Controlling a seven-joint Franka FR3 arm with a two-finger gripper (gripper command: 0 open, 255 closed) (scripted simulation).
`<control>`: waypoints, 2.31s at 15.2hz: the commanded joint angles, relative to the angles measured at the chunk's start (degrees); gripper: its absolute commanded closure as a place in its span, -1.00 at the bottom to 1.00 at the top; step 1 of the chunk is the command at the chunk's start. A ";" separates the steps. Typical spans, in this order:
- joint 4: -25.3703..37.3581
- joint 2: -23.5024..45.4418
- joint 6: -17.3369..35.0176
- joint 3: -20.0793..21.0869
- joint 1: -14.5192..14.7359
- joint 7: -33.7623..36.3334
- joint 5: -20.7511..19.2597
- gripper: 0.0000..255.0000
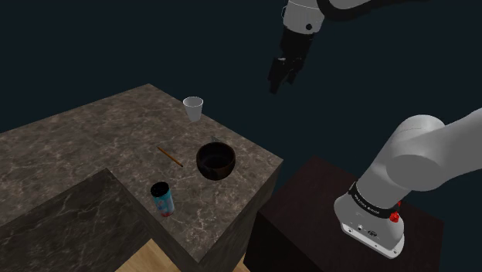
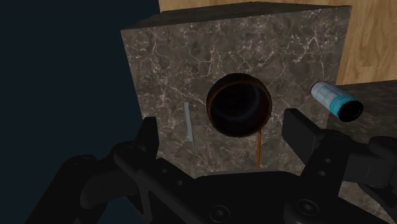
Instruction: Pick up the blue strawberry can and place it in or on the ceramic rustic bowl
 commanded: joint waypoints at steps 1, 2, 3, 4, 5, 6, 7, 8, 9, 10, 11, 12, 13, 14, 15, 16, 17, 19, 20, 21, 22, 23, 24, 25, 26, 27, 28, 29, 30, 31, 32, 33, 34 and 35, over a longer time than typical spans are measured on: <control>-0.45 2.77 3.13 1.92 0.60 1.86 0.80 -1.00; -0.42 4.28 4.52 2.85 0.86 2.76 1.09 -1.00; -0.32 5.86 5.91 3.78 1.09 3.66 1.34 -1.00; -0.15 7.49 7.28 4.70 1.30 4.58 1.53 -1.00; 0.10 9.18 8.64 5.64 1.47 5.50 1.67 -1.00; 0.41 10.93 9.98 6.57 1.63 6.45 1.74 -1.00; 0.80 12.73 11.29 7.49 1.76 7.42 1.74 -1.00; 1.26 14.57 12.58 8.41 1.87 8.42 1.66 -1.00; 1.79 16.47 13.84 9.33 1.96 9.45 1.49 -1.00; 2.39 18.42 15.07 10.23 2.04 10.51 1.23 -1.00; 3.06 20.41 16.25 11.12 2.10 11.62 0.88 -1.00; 3.80 22.44 17.40 11.99 2.16 12.77 0.42 -1.00; 4.61 24.52 18.50 12.82 2.22 13.96 -0.16 -1.00; 5.48 26.64 19.54 13.63 2.28 15.21 -0.85 -1.00; 6.43 28.80 20.53 14.39 2.37 16.51 -1.65 -1.00; 7.45 31.00 21.46 15.10 2.49 17.86 -2.58 -1.00; 8.53 33.24 22.32 15.75 2.62 19.25 -3.61 -1.00; 10.92 37.80 23.83 16.82 3.10 22.14 -5.97 -1.00; 12.22 40.12 24.46 17.22 3.43 23.63 -7.27 -1.00; 13.59 42.45 25.02 17.51 3.87 25.11 -8.62 -1.00; 15.04 44.79 25.49 17.67 4.41 26.57 -10.00 -1.00; 16.56 47.13 25.88 17.74 5.04 27.99 -11.37 -1.00; 18.14 49.45 26.19 17.67 5.80 29.36 -12.71 -1.00; 19.80 51.77 26.43 17.54 6.61 30.66 -14.01 -1.00; 21.54 54.07 26.59 17.34 7.49 31.88 -15.24 -1.00; 23.34 56.35 26.70 17.06 8.43 33.01 -16.40 -1.00; 25.21 58.62 26.73 16.75 9.41 34.05 -17.48 -1.00; 27.16 60.88 26.71 16.41 10.41 35.01 -18.48 -1.00; 29.18 63.12 26.63 16.06 11.42 35.88 -19.40 -1.00; 31.27 65.34 26.49 15.65 12.49 36.65 -20.21 -1.00; 33.45 67.57 26.30 15.26 13.55 37.33 -20.94 -1.00; 35.70 69.80 26.05 14.87 14.61 37.94 -21.61 -1.00; 38.05 72.03 25.74 14.49 15.67 38.46 -22.19 -1.00; 40.49 74.27 25.38 14.11 16.74 38.90 -22.71 -1.00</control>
